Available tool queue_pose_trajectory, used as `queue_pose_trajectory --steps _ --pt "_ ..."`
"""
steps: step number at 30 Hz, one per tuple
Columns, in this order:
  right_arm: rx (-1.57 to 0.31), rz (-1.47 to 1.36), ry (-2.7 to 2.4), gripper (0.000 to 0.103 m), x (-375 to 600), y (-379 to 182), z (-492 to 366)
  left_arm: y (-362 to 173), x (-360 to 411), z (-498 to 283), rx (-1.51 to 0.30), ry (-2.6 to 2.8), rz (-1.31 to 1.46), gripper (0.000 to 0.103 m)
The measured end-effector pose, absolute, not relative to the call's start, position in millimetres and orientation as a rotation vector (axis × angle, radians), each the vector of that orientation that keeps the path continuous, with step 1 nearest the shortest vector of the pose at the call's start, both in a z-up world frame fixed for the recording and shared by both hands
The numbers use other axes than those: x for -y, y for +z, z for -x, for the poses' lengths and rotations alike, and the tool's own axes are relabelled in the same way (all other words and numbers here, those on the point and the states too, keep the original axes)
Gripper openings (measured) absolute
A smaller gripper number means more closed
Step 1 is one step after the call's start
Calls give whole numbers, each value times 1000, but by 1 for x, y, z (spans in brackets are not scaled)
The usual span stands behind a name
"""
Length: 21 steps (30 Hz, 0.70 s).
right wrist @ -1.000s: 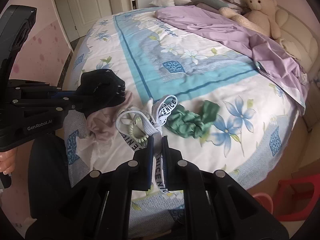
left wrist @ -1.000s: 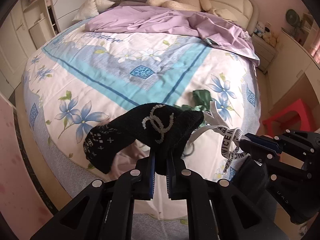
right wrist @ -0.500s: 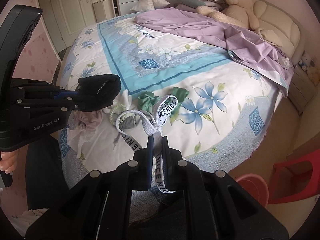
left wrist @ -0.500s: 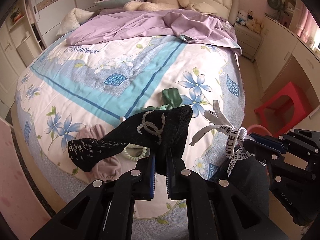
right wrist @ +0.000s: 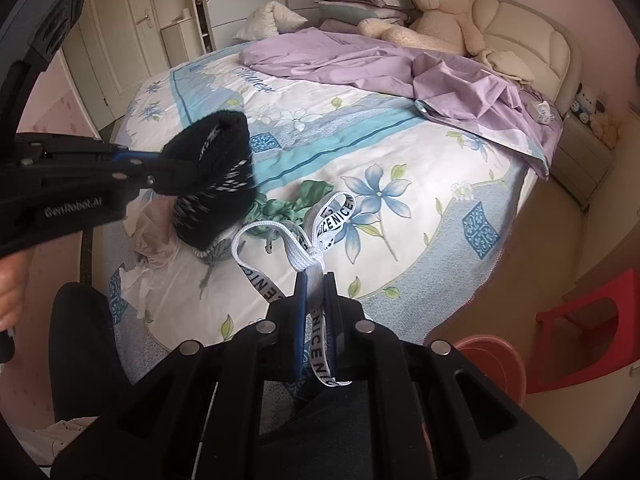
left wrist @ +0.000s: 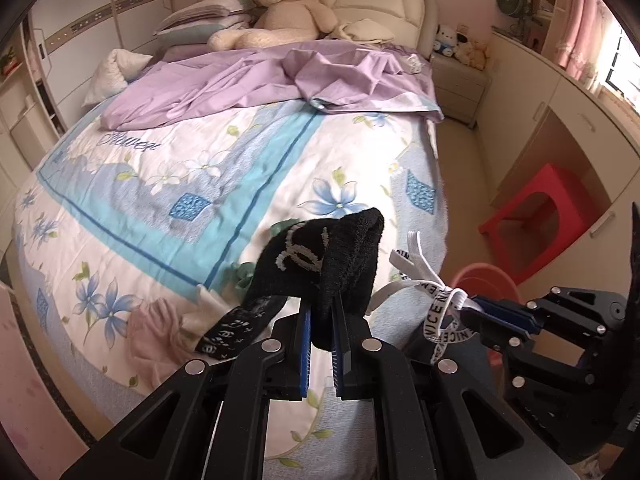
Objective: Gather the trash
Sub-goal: 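Lift the black sock and white ribbon and carry both toward the pink bucket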
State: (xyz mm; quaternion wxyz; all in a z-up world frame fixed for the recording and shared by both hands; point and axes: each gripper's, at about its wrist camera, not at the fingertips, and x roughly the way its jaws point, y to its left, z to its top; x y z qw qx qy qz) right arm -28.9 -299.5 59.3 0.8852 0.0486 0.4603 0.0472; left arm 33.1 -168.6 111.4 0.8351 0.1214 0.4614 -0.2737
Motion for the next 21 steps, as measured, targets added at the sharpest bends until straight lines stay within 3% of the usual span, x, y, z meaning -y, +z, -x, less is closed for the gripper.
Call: queue_pose_trajectory --steps 21 --pt "-945 -222 -138 8 402 55 80 120 288 -14 -989 -811 -368 10"
